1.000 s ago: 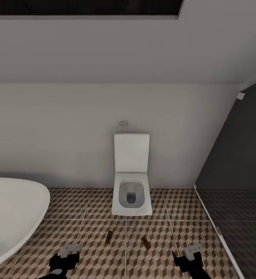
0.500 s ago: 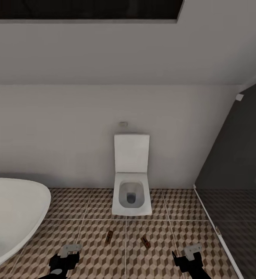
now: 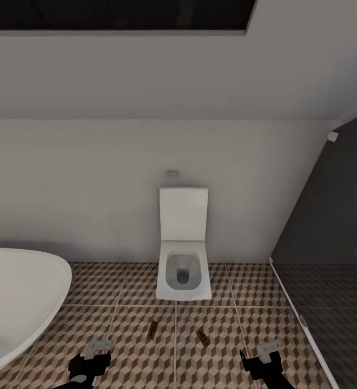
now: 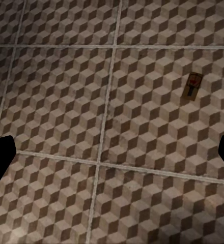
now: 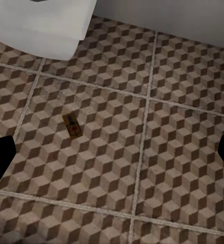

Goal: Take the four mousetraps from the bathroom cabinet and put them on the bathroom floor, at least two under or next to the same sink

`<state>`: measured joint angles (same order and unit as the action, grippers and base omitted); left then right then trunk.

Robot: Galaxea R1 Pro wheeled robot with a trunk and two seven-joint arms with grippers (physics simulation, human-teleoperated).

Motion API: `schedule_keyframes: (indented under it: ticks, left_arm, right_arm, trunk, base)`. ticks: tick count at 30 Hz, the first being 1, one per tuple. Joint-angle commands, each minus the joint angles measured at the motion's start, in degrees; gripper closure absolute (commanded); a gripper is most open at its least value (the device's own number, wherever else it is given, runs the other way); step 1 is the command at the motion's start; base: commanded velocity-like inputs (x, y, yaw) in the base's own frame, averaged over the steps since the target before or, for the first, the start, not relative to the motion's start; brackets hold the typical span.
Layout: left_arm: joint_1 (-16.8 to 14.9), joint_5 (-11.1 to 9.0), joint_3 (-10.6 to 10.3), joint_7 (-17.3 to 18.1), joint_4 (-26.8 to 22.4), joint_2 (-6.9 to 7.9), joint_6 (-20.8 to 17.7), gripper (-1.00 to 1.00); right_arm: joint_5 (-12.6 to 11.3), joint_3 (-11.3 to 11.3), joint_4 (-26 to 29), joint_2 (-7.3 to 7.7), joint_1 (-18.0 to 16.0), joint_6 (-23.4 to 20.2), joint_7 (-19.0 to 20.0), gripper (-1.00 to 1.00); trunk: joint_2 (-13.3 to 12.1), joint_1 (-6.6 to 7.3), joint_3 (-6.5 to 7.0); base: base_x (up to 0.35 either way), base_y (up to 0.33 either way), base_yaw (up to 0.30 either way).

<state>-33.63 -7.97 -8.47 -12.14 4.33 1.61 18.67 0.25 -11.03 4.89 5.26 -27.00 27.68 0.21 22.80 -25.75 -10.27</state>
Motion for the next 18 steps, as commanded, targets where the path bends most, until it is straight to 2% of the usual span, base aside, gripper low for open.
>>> schedule_keyframes:
  ticks: [1,18]
  left_arm:
    - [-0.1,-0.6,-0.5,0.0,0.2,-0.03,0.4,-1.0]
    - [-0.1,-0.6,-0.5,0.0,0.2,-0.03,0.4,-1.0]
  right_arm:
    - [0.0,-0.1,-0.1,0.02,-0.1,0.2,0.0,-1.0]
    - [0.0,-0.1,-0.1,0.02,0.0,0.2,0.0,-1.0]
  trunk:
    - [0.1,-0.03,-0.11]
    - [0.1,-0.03,-0.11]
  base:
    - [0.0,0.0,0.0]
    - [0.0,0.0,0.0]
